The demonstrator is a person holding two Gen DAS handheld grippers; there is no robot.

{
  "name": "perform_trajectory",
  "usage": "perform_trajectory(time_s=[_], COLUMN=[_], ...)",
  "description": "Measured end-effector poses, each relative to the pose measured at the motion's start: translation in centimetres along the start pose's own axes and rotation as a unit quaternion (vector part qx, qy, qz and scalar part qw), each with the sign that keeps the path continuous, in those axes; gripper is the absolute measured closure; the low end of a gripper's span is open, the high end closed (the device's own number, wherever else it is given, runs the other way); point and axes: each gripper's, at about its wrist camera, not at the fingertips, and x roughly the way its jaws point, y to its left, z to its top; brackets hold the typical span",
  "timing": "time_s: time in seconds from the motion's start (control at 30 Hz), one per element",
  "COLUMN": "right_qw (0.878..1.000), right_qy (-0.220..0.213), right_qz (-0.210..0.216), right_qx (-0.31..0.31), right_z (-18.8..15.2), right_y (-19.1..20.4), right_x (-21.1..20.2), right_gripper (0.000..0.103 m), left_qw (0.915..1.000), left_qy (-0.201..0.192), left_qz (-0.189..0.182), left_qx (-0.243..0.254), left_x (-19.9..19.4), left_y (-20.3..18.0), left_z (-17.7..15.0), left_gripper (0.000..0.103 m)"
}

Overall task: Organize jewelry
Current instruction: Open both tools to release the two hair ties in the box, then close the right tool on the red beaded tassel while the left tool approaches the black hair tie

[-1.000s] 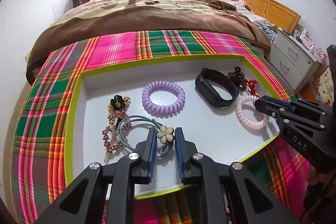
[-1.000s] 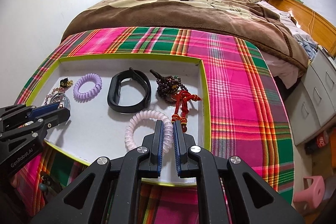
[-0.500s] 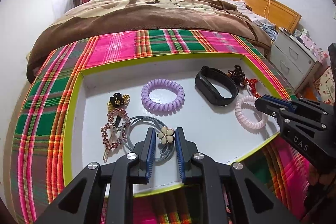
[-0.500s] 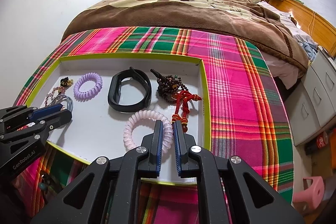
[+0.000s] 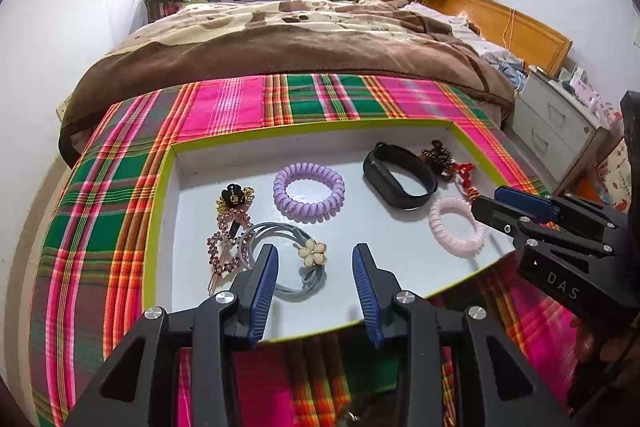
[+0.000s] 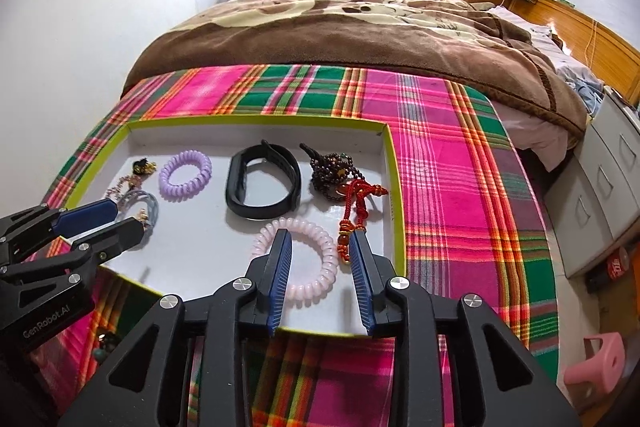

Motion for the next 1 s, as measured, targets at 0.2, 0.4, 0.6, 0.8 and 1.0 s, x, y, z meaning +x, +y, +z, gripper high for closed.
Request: perform_trajectory(time_s=[0.2,0.4,0.6,0.8,1.0], right_qw=[1.000,0.999,0.999,0.998,0.996], right_qy=[-0.014,-0.022,-0.019,-0.013,0.001], right_qz=[0.010,0.024,0.044,0.063,0.089], right_qx=[0.004,0.010,0.010,0.006,-0.004], right_z=[-0.6,-1.9,-4.2,-6.6,-8.7], right_y=[0.5,1.2,2.0,3.0,4.4], right_x=[-1.8,-3.6,-5.2,-6.5,-6.7], right_gripper=[0.055,0.055,0.055,0.055,0.055], left_qw=[0.9999,0.9995,0.9985,0.9980,0.9969], left_qy=[-0.009,-0.027,-0.043,-0.045,-0.049], left_qz=[0.009,0.008,0.010,0.012,0.010], left_qx=[0.001,-0.014,-0.032,-0.044,-0.061], left_x=[-2.1,-4.7,-7.4,-9.1,-10.4], left_y=[-0.2,0.4,1.3,2.2,3.3], left_z=[-0.7,-1.8,-3.6,-6.2,-8.0], left_gripper=[0.065,0.065,0.065,0.065,0.064])
